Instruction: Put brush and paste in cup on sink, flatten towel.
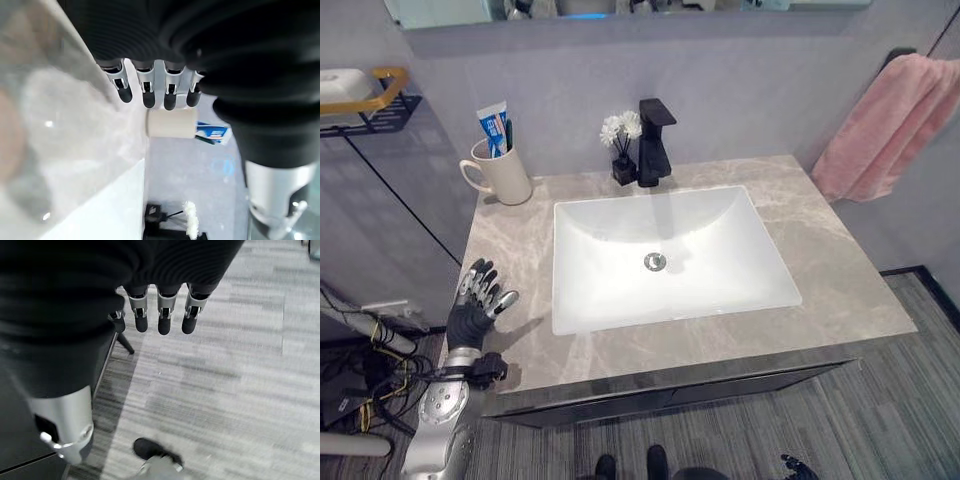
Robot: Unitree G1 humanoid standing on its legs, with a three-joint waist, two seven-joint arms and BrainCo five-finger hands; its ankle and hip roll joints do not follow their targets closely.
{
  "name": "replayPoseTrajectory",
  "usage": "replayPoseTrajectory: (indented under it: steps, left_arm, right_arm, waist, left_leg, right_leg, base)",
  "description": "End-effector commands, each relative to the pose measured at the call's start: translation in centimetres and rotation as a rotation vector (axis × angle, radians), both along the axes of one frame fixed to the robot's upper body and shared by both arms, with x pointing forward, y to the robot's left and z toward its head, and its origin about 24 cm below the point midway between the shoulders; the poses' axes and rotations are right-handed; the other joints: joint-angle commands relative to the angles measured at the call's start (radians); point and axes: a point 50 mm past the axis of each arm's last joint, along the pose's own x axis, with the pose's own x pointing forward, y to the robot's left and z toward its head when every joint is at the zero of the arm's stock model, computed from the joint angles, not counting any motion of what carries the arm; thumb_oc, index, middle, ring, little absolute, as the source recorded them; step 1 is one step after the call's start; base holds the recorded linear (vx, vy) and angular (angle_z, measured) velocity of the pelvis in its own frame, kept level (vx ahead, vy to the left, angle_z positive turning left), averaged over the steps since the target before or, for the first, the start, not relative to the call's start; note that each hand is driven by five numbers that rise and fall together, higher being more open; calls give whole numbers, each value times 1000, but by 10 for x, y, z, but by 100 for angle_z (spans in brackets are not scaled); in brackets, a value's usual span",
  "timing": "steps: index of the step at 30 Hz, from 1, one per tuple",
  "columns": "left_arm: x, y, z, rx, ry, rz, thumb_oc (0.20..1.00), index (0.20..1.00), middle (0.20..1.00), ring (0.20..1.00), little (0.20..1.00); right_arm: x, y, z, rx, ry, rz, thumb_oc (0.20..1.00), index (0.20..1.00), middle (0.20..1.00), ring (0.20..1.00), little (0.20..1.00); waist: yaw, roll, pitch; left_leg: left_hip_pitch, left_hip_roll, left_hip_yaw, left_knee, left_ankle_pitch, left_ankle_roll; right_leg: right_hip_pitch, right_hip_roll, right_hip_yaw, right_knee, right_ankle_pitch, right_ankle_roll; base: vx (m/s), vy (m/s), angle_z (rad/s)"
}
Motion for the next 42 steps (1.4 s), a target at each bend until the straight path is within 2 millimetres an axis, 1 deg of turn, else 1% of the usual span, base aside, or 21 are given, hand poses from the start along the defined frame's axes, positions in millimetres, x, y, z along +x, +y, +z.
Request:
replayPoseTrajectory:
  steps: [1, 2, 3, 4, 5, 6, 7, 9, 10, 11, 13, 18, 22, 23, 24, 25, 30, 35, 38, 41, 42]
  left_arm:
    - [1, 12, 31, 37, -157, 58, 1000, 1000, 1000, 1000, 1000]
    - [1, 15, 34, 65, -160, 71, 1000, 1000, 1000, 1000, 1000]
    - [1, 15, 34, 65, -160, 71, 1000, 1000, 1000, 1000, 1000]
    - [0, 19, 36, 77, -163, 106, 1000, 1000, 1000, 1000, 1000]
    - [-1, 19, 36, 77, -162, 106, 1000, 1000, 1000, 1000, 1000]
    - [-1, 20, 38, 86, -169, 126, 1000, 1000, 1000, 1000, 1000]
    - [-1, 20, 38, 86, -169, 126, 1000, 1000, 1000, 1000, 1000]
    - [-3, 25, 34, 94, -144, 152, 1000, 1000, 1000, 1000, 1000]
    - [-5, 28, 31, 112, -127, 156, 1000, 1000, 1000, 1000, 1000]
    - [-9, 35, 30, 166, -97, 167, 1000, 1000, 1000, 1000, 1000]
    - [-14, 44, 33, 212, -90, 192, 1000, 1000, 1000, 1000, 1000]
    - [-21, 51, 30, 205, -76, 226, 1000, 1000, 1000, 1000, 1000]
    - [-29, 56, 28, 203, -69, 270, 1000, 1000, 1000, 1000, 1000]
    - [-29, 56, 28, 203, -68, 270, 708, 708, 708, 708, 708]
    - [-33, 58, 28, 200, -64, 276, 253, 253, 253, 253, 253]
    - [-34, 59, 28, 200, -63, 276, 200, 200, 200, 200, 200]
    - [-48, 65, 27, 238, -28, 264, 200, 200, 200, 200, 200]
    - [-58, 81, 25, 247, 7, 334, 200, 200, 200, 200, 200]
    - [-52, 91, 29, 273, 24, 353, 200, 200, 200, 200, 200]
    - [-48, 95, 34, 306, 31, 353, 200, 200, 200, 200, 200]
    - [-41, 96, 38, 326, 32, 345, 200, 200, 200, 200, 200]
  right_arm:
    - [-2, -20, 8, -63, -23, -38, 1000, 1000, 1000, 1000, 1000]
    - [-4, -22, 8, -71, -19, -53, 1000, 1000, 1000, 1000, 1000]
    - [-4, -22, 8, -71, -19, -53, 1000, 1000, 1000, 1000, 1000]
    - [-7, -21, 7, -82, -6, -40, 1000, 1000, 1000, 1000, 1000]
    - [-7, -21, 7, -82, -5, -39, 1000, 1000, 1000, 1000, 1000]
    - [-10, -21, 6, -88, 7, -36, 1000, 1000, 1000, 1000, 1000]
    - [-10, -21, 6, -88, 7, -36, 1000, 1000, 1000, 1000, 1000]
    - [-17, -23, 4, -89, 17, -102, 1000, 1000, 1000, 1000, 1000]
    - [-22, -29, 4, -104, 27, -162, 1000, 1000, 1000, 1000, 1000]
    - [-22, -28, 3, -99, 34, -181, 1000, 1000, 1000, 1000, 1000]
    - [-13, -21, 2, -77, 17, -144, 1000, 1000, 1000, 1000, 1000]
    - [-6, -11, 0, -45, -2, -110, 1000, 1000, 1000, 1000, 1000]
    - [-10, -3, -3, -25, 17, -105, 1000, 1000, 1000, 1000, 1000]
    - [-10, -3, -4, -25, 17, -105, 1000, 1000, 1000, 1000, 1000]
    - [-14, -3, -5, -24, 32, -118, 1000, 1000, 1000, 1000, 1000]
    - [-14, -3, -5, -24, 32, -118, 1000, 1000, 1000, 1000, 1000]
    - [-25, -7, -5, -25, 58, -127, 1000, 1000, 1000, 1000, 1000]
    - [-25, -9, -3, -33, 57, -111, 1000, 1000, 1000, 1000, 1000]
    - [-11, -12, 2, -41, 4, -74, 1000, 1000, 1000, 1000, 1000]
    - [-6, -13, 4, -41, -9, -60, 1000, 1000, 1000, 1000, 1000]
    - [-5, -13, 4, -43, -6, -45, 1000, 1000, 1000, 1000, 1000]
  waist:
    - [-27, -11, -4]
    - [-17, -14, -7]
    - [-17, -15, -7]
    - [-8, 0, -12]
    - [-9, 0, -11]
    - [-9, 8, -12]
    - [-9, 8, -11]
    - [-15, 41, -37]
    - [-13, 51, -55]
    - [-8, 54, -66]
    - [1, 51, -73]
    - [16, 45, -85]
    - [17, 41, -96]
    - [15, 41, -96]
    - [19, 40, -96]
    - [18, 40, -97]
    - [23, 41, -86]
    - [34, 47, -71]
    - [30, 54, -59]
    - [29, 55, -56]
    - [29, 54, -50]
  left_leg:
    - [-29, 2, 82, -51, 41, 60]
    - [-46, 18, 58, -123, 49, 68]
    - [-44, 17, 58, -128, 52, 68]
    - [-56, 55, 6, -256, 125, 58]
    - [-50, 55, 6, -266, 130, 58]
    - [-60, 79, 14, -321, 154, 44]
    - [-58, 79, 14, -323, 155, 44]
    - [18, 106, 50, -399, 178, 42]
    - [44, 89, 39, -403, 160, 51]
    - [73, 76, 64, -398, 143, 60]
    - [87, 66, 92, -397, 124, 73]
    - [96, 59, 119, -404, 106, 88]
    - [98, 52, 117, -415, 99, 89]
    - [98, 51, 116, -415, 99, 89]
    - [95, 51, 113, -415, 99, 87]
    - [95, 51, 112, -415, 99, 87]
    - [85, 53, 93, -415, 108, 81]
    - [59, 54, 80, -415, 122, 72]
    - [28, 56, 70, -415, 136, 65]
    - [8, 58, 67, -415, 142, 63]
    - [-11, 61, 62, -415, 147, 60]
  right_leg:
    - [61, -46, 82, 15, -49, 86]
    - [73, -55, 89, 3, -48, 92]
    - [74, -57, 89, 3, -48, 92]
    - [88, -51, 110, -5, -60, 98]
    - [89, -51, 110, -5, -60, 98]
    - [99, -59, 120, -1, -70, 104]
    - [99, -59, 120, -1, -70, 104]
    - [125, -53, 135, -9, -90, 113]
    - [138, -76, 147, -12, -92, 123]
    - [146, -103, 162, -14, -83, 140]
    - [145, -123, 183, -13, -78, 155]
    - [125, -146, 204, -12, -66, 173]
    - [126, -160, 190, -32, -64, 183]
    - [127, -160, 189, -33, -64, 183]
    - [127, -161, 181, -37, -65, 183]
    - [127, -161, 181, -37, -65, 183]
    - [126, -156, 160, -49, -63, 179]
    - [120, -152, 137, -69, -60, 178]
    - [102, -148, 125, -77, -56, 178]
    - [89, -146, 121, -80, -52, 178]
    - [76, -143, 119, -80, -51, 177]
  base:
    - [97, 44, 32]
    - [95, 31, 15]
    - [174, 74, 10]
    - [114, 57, -10]
    - [207, 132, -23]
    - [97, 72, -25]
    - [174, 142, -31]
    - [239, 193, -29]
    - [354, 332, -73]
    - [311, 342, -72]
    - [163, 199, -60]
    - [73, 94, -28]
    - [53, 33, -3]
    - [50, 0, -2]
    - [0, 0, 0]
    - [0, 0, 0]
    - [5, -27, 9]
    - [-18, -34, 10]
    - [-49, -37, 5]
    - [-28, -19, 14]
    - [-41, -28, 18]
